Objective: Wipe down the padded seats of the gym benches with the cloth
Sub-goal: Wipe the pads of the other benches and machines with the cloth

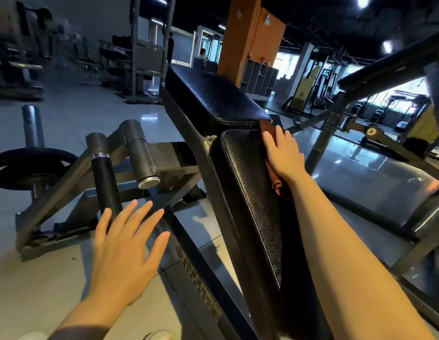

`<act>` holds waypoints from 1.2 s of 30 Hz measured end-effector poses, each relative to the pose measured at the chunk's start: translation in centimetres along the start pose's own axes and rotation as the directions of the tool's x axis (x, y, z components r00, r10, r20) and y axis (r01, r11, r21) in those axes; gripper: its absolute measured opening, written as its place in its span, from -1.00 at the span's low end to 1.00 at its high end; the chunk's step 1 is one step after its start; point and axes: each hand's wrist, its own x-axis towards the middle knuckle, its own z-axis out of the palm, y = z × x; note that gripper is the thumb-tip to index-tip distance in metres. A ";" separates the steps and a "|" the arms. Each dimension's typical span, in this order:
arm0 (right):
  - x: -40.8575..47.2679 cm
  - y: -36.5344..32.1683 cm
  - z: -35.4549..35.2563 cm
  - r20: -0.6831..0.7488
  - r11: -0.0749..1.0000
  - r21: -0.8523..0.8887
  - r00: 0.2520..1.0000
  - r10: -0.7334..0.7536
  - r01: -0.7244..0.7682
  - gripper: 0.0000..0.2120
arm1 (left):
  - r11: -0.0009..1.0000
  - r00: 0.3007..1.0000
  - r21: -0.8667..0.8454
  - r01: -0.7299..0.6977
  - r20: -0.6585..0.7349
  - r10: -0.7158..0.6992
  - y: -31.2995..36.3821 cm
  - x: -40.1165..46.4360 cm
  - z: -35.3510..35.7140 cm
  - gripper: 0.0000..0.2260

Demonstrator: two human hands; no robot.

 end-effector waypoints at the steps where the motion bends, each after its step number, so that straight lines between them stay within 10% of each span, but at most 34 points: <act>1: 0.1 -0.3 0.2 -0.008 1.000 -0.011 1.000 -0.017 0.016 -0.38 | 1.000 1.000 0.003 0.004 -0.002 -0.004 0.1 0.0 0.0 -0.38; 12: -8.2 -4.9 1.4 0.071 0.859 -0.011 0.857 -0.510 0.512 -0.47 | 1.000 1.000 0.010 -0.002 -0.002 0.002 0.2 -0.2 -0.4 -0.38; 24: -8.8 5.4 0.9 -0.046 0.999 -0.033 0.998 0.032 -0.034 -0.48 | 0.999 0.997 0.047 -0.026 -0.070 0.030 0.3 -0.2 0.0 -0.46; 36: -15.0 -1.9 2.8 -0.029 0.901 -0.113 0.906 -0.423 0.418 -0.44 | 0.996 0.993 0.027 0.080 -0.093 -0.077 0.0 -0.9 0.2 -0.42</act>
